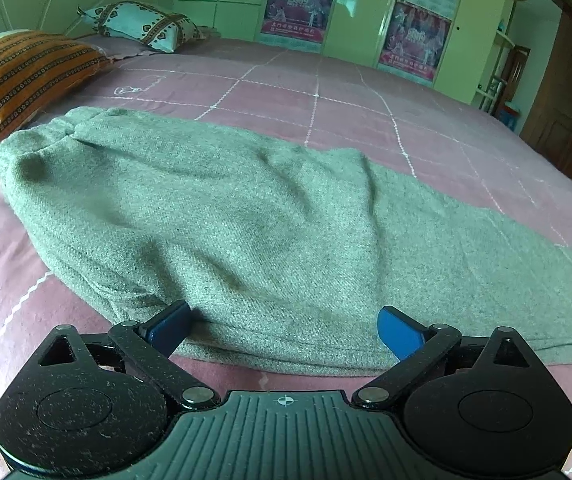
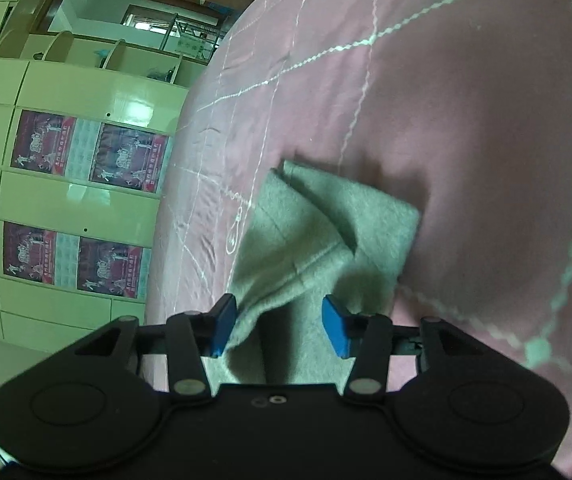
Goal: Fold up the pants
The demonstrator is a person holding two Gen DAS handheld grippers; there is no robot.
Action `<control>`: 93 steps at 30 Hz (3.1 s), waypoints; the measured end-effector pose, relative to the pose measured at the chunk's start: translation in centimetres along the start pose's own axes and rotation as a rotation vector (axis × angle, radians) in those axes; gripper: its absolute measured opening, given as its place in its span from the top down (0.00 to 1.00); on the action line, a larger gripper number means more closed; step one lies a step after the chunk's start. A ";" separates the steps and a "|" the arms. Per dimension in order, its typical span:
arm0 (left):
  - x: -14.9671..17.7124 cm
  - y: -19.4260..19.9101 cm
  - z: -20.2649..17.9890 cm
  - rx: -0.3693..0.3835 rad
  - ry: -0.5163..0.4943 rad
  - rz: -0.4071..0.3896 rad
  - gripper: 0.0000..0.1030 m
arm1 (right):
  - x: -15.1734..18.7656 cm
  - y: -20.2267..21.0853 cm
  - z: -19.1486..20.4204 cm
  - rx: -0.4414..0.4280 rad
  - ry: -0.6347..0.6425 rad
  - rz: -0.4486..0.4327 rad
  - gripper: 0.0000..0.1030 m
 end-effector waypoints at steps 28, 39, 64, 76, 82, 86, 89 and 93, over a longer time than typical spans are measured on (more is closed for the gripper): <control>0.7 -0.1 -0.8 0.014 -0.217 0.101 0.00 | -0.9 3.3 2.5 0.172 0.438 0.029 0.85; 1.2 0.3 -0.6 0.025 -0.197 0.097 0.00 | -2.5 4.1 8.0 0.069 0.552 -0.046 1.00; 1.3 0.2 -0.5 0.024 -0.185 0.111 0.00 | -2.8 1.7 -0.5 0.183 0.414 0.080 0.99; 1.3 0.3 -0.3 0.032 -0.174 0.110 0.00 | -3.1 6.2 -4.0 0.105 0.126 -0.014 0.86; 1.3 0.3 -0.3 0.029 -0.171 0.112 0.00 | -3.4 4.0 -4.0 0.064 0.095 0.004 0.71; 0.9 0.9 -0.1 0.041 -0.138 0.069 0.00 | -3.5 2.4 -3.4 0.129 0.148 0.035 0.76; -0.7 2.0 1.1 0.109 0.101 -0.021 0.00 | -3.6 1.7 -1.8 0.183 0.263 0.033 0.86; -0.2 -0.8 0.1 -0.041 -0.012 0.074 0.00 | -4.0 1.7 0.5 0.177 0.368 0.016 0.90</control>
Point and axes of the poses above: each gripper's, at about its wrist camera, not at the fingertips, and y roughly against the way its jaws point, z to its left, x to its underside, the point moved 6 cm from there along -y, roughly the way its jaws point, and after that the axes turned 8 degrees about y, right-handed, at the moved point
